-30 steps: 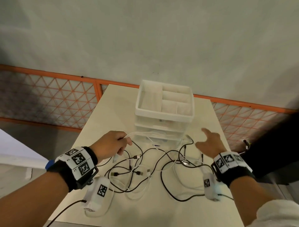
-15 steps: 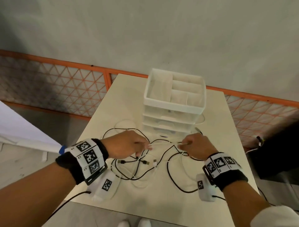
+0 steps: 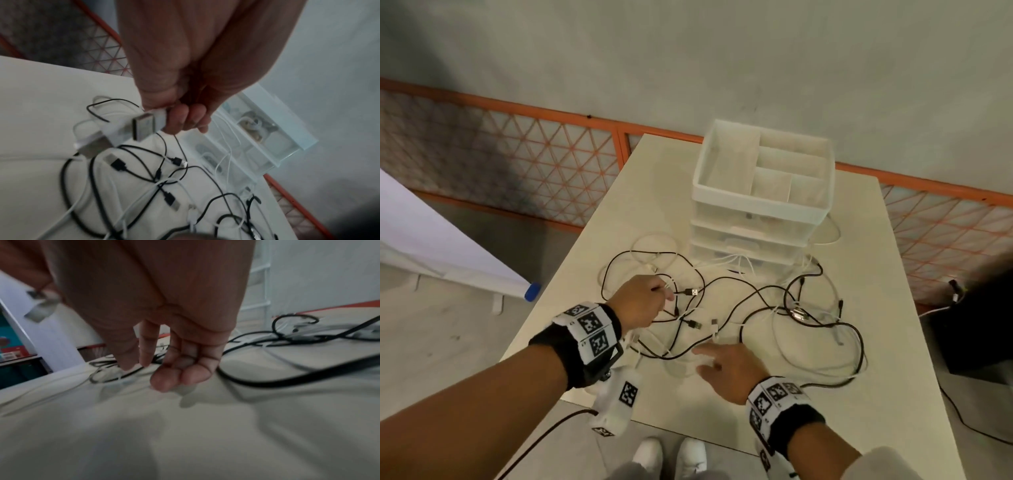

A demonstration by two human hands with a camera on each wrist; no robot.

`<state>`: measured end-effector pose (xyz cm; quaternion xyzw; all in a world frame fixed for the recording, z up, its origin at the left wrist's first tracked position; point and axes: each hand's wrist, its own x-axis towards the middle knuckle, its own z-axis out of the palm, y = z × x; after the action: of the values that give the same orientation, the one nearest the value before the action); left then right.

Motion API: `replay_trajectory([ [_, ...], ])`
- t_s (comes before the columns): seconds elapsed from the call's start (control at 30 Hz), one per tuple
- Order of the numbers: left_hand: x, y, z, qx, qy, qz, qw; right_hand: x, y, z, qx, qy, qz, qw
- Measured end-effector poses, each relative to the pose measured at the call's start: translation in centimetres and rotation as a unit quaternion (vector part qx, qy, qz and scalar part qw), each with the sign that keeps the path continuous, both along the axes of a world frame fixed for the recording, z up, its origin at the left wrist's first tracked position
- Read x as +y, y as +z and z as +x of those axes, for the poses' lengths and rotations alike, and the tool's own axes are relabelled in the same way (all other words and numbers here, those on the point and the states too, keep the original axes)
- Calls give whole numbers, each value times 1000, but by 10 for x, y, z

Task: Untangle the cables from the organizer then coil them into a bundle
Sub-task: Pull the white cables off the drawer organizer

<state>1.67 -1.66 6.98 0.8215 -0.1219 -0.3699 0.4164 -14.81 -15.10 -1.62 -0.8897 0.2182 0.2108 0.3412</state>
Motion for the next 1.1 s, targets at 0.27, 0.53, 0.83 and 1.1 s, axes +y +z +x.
replay_trajectory([
  [0.27, -6, 30, -9, -20, 2, -55, 998, -12, 5, 10, -32, -104, -74, 991],
  [0.53, -3, 28, -11, -27, 26, -77, 996, -71, 93, 21, -259, -266, -23, 928],
  [0.83, 7, 43, 20, -15, 88, -139, 986, -81, 146, 18, -466, -344, 5, 815],
  [1.1, -19, 83, 24, -9, -44, -224, 974, -20, 155, 60, -326, -11, -32, 945],
])
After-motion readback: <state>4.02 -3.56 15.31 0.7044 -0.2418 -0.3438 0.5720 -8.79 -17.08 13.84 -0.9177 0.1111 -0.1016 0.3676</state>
